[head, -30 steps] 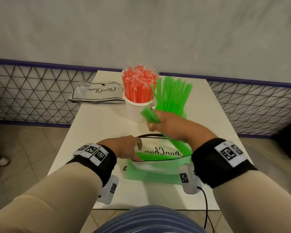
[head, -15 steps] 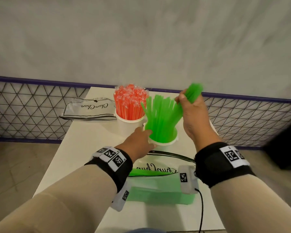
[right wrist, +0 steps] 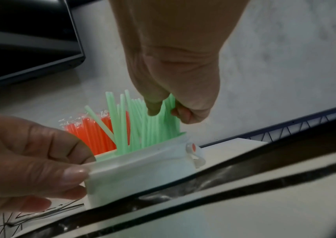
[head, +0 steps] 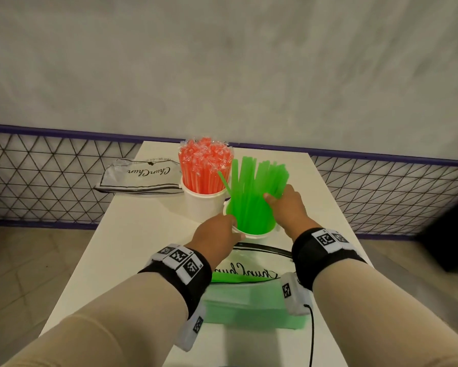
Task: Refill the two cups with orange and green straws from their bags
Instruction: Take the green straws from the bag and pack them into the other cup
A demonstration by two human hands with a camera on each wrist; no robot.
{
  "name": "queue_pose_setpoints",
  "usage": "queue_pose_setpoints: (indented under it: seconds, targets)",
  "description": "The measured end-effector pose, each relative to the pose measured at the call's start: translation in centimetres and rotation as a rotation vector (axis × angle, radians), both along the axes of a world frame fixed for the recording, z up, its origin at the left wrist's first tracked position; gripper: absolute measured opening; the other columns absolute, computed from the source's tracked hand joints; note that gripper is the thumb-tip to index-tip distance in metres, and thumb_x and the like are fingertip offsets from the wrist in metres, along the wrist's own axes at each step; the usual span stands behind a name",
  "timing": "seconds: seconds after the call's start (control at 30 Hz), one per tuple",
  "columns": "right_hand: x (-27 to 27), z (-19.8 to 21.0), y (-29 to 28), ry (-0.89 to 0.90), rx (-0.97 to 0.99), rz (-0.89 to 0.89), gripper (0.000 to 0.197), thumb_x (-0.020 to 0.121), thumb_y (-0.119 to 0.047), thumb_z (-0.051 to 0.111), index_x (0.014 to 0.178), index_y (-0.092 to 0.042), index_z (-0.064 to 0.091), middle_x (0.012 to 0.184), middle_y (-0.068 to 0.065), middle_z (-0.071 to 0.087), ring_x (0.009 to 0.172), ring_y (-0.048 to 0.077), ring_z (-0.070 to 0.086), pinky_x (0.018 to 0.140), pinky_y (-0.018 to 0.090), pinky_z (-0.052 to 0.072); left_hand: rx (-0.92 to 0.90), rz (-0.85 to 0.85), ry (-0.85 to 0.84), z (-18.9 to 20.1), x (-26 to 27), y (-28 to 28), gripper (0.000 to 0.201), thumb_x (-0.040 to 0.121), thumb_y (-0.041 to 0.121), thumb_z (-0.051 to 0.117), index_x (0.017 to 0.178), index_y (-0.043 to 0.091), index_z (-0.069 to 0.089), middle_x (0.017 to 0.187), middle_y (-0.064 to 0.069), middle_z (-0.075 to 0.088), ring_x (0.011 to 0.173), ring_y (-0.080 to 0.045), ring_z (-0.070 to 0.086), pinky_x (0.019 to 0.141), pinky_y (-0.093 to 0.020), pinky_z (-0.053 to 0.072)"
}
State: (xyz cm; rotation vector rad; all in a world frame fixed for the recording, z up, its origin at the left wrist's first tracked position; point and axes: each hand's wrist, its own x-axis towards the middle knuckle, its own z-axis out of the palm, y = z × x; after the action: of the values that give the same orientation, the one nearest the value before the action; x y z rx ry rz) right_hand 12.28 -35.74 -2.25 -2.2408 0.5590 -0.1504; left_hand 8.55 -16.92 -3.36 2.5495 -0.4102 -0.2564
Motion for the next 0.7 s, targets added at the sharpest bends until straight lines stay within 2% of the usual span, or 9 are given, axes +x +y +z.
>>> queue_pose_setpoints:
  seconds: [0.13, 0.27, 0.33, 0.43, 0.5, 0.53, 0.57, 0.63, 0.7]
  targets:
    - [0.7, 0.5, 0.0, -0.052, -0.051, -0.010, 0.052, 0.082, -0.024, 0.076, 0.120, -0.004, 0.048, 0.113, 0.014, 0.057, 0.100, 0.032, 0.060, 0.079, 0.036, 0.050, 0.007, -0.005, -0.001, 0.1, -0.1, 0.1, 0.037, 0.091, 0.042, 0.060, 0.119, 0.018, 0.060, 0.113, -0.004, 0.061, 0.099, -0.023, 0.058, 0.077, -0.029, 0.043]
    - [1.2, -0.1, 0.2, -0.041, -0.028, -0.051, 0.049, 0.081, -0.013, 0.074, 0.116, -0.005, 0.042, 0.110, 0.018, 0.061, 0.092, 0.033, 0.065, 0.073, 0.035, 0.052, 0.013, -0.015, -0.001, 0.2, -0.1, 0.2, 0.037, 0.091, 0.043, 0.060, 0.119, 0.018, 0.060, 0.112, -0.005, 0.062, 0.099, -0.024, 0.058, 0.080, -0.031, 0.045]
    - [0.9, -0.3, 0.1, -0.021, 0.021, -0.085, 0.056, 0.079, -0.011, 0.076, 0.121, -0.004, 0.040, 0.117, 0.020, 0.059, 0.096, 0.034, 0.064, 0.074, 0.033, 0.050, 0.012, -0.018, 0.008, 0.4, -0.1, 0.3, 0.038, 0.091, 0.044, 0.059, 0.119, 0.019, 0.060, 0.115, -0.005, 0.061, 0.101, -0.024, 0.058, 0.082, -0.031, 0.045]
    - [-0.3, 0.6, 0.7, -0.093, 0.094, -0.159, 0.063, 0.079, -0.009, 0.076, 0.128, -0.004, 0.038, 0.129, 0.015, 0.044, 0.106, 0.032, 0.056, 0.076, 0.028, 0.042, -0.041, -0.005, -0.001, 0.6, -0.5, 0.5, 0.040, 0.091, 0.043, 0.061, 0.123, 0.020, 0.054, 0.124, -0.004, 0.052, 0.110, -0.027, 0.056, 0.089, -0.032, 0.045]
    - [-1.5, 1.9, 1.6, -0.213, 0.117, -0.194, 0.055, 0.081, -0.006, 0.072, 0.124, -0.008, 0.039, 0.126, 0.012, 0.042, 0.096, 0.027, 0.055, 0.070, 0.028, 0.042, -0.128, 0.064, -0.009, 0.9, -0.7, 0.8, 0.042, 0.088, 0.041, 0.065, 0.120, 0.020, 0.048, 0.121, -0.003, 0.048, 0.105, -0.028, 0.057, 0.084, -0.033, 0.046]
    - [-2.2, 2.5, 2.4, -0.267, 0.113, -0.181, 0.048, 0.083, -0.006, 0.070, 0.120, -0.010, 0.040, 0.119, 0.008, 0.044, 0.086, 0.021, 0.055, 0.065, 0.026, 0.042, -0.158, 0.107, -0.018, 1.0, -0.8, 1.0, 0.038, 0.087, 0.041, 0.066, 0.111, 0.019, 0.047, 0.115, -0.002, 0.047, 0.096, -0.025, 0.057, 0.077, -0.032, 0.045]
    - [-3.0, 3.0, 3.2, -0.300, 0.087, -0.132, 0.039, 0.085, -0.007, 0.067, 0.114, -0.013, 0.042, 0.109, 0.004, 0.048, 0.078, 0.017, 0.053, 0.061, 0.025, 0.040, -0.151, 0.134, -0.027, 1.1, -0.6, 1.2, 0.031, 0.087, 0.041, 0.065, 0.100, 0.019, 0.048, 0.108, -0.002, 0.047, 0.086, -0.023, 0.056, 0.071, -0.031, 0.043]
    - [-4.4, 3.5, 5.3, -0.286, -0.005, 0.087, 0.019, 0.088, -0.012, 0.062, 0.099, -0.017, 0.047, 0.085, -0.002, 0.054, 0.068, 0.014, 0.052, 0.056, 0.026, 0.037, -0.040, 0.110, -0.001, 1.0, -0.1, 1.6, 0.027, 0.088, 0.040, 0.063, 0.083, 0.015, 0.053, 0.095, -0.005, 0.053, 0.076, -0.022, 0.056, 0.063, -0.030, 0.041]
    - [-5.8, 3.6, 7.4, -0.119, -0.137, 0.387, 0.005, 0.088, -0.017, 0.059, 0.089, -0.017, 0.055, 0.078, -0.002, 0.060, 0.070, 0.016, 0.056, 0.059, 0.029, 0.042, 0.154, -0.029, 0.113, 1.3, 0.2, 2.0, 0.026, 0.087, 0.036, 0.062, 0.086, 0.010, 0.065, 0.094, -0.008, 0.063, 0.083, -0.025, 0.061, 0.067, -0.030, 0.045]
